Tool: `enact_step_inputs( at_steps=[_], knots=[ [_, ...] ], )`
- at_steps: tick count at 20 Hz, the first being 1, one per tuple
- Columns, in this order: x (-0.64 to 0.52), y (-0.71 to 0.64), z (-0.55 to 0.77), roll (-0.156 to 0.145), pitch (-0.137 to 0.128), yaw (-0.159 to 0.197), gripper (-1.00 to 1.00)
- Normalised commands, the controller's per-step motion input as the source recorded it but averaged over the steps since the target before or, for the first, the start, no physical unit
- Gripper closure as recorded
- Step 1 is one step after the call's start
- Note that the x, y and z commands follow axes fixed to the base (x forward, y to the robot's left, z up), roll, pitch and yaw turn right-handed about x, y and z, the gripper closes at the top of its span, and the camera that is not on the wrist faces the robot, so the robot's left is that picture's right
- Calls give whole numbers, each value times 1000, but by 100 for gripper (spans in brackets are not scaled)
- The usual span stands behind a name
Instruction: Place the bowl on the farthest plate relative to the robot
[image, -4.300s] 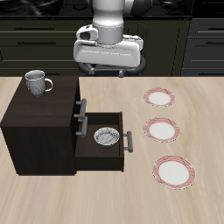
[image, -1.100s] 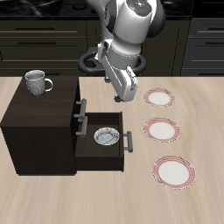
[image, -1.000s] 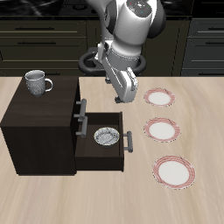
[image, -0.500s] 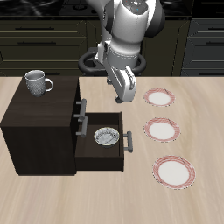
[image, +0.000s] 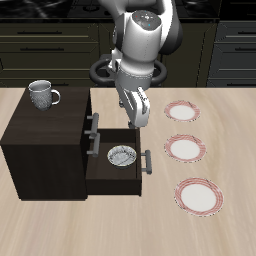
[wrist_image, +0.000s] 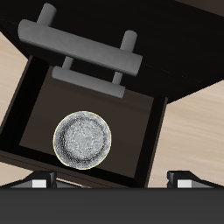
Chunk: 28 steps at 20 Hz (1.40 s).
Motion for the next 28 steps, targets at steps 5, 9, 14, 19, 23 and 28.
enact_step_inputs(
  at_steps=[5,9,14,19,23,28],
  knots=[
    [36,25,-175,0,19,8,-100],
    [58,28,-315,15,23,-9,-100],
    [-69,-28,-150,26,-34,-15,-100],
    [41,-58,-48,4,-39,-1,-100],
    [166,-80,-17,17,-34,-1,-100],
    [106,-3,-64,21,-11,-15,-100]
  ],
)
